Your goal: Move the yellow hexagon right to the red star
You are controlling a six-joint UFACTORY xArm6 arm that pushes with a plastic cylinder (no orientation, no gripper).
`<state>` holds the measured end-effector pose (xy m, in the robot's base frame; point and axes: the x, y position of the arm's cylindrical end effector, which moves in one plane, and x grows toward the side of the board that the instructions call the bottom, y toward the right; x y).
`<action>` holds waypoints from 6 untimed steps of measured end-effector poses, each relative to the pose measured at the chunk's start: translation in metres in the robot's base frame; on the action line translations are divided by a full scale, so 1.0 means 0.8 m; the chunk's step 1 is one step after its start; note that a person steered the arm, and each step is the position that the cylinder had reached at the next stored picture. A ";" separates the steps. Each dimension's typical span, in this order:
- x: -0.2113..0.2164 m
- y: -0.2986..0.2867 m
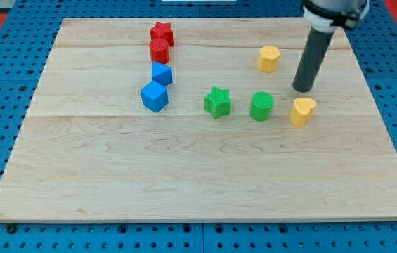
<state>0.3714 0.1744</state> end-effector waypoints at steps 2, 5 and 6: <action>-0.112 -0.141; -0.181 -0.177; -0.150 -0.180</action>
